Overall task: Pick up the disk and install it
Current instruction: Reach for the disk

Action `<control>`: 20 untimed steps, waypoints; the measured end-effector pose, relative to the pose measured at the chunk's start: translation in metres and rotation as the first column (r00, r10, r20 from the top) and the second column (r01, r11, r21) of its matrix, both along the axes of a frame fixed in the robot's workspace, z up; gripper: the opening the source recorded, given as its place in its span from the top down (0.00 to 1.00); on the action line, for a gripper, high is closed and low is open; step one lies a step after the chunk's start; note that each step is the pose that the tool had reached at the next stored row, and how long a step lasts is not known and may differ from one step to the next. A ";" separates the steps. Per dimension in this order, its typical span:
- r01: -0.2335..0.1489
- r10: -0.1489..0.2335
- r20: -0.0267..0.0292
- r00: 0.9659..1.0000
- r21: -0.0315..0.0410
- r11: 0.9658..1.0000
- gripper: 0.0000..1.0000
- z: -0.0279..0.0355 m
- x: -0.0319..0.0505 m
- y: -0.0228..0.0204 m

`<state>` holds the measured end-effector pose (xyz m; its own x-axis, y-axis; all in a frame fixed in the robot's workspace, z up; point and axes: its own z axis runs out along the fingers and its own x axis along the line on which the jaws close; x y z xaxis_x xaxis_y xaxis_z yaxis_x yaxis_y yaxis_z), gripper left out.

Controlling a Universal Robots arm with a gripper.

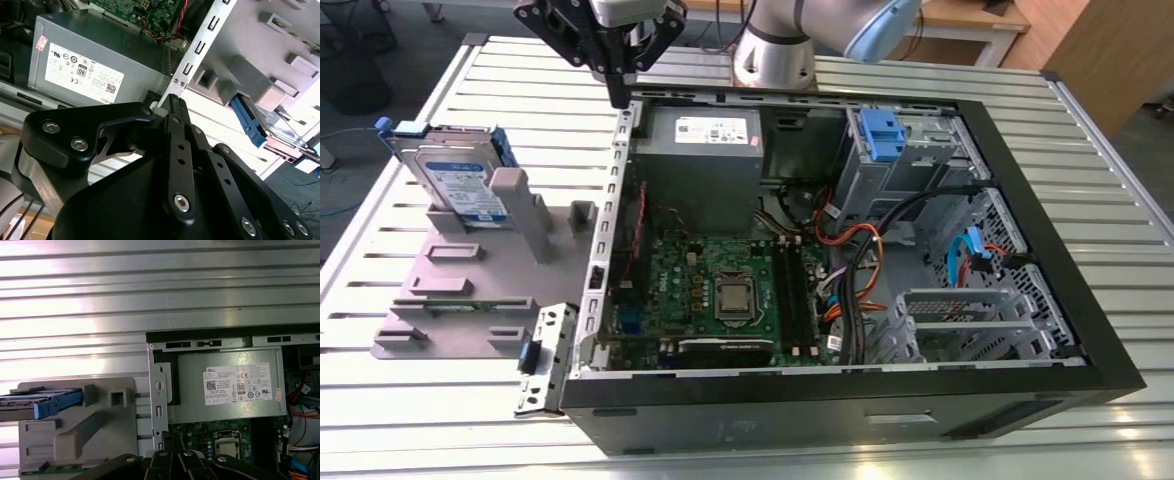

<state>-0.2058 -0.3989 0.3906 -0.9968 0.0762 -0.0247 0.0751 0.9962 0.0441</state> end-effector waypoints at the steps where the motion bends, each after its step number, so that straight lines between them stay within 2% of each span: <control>1: 0.000 0.000 0.000 1.000 0.000 1.000 0.89 0.0000 -0.0003 0.0000; 20: 0.000 0.000 0.000 1.000 0.000 1.000 0.89 0.0000 -0.0047 0.0000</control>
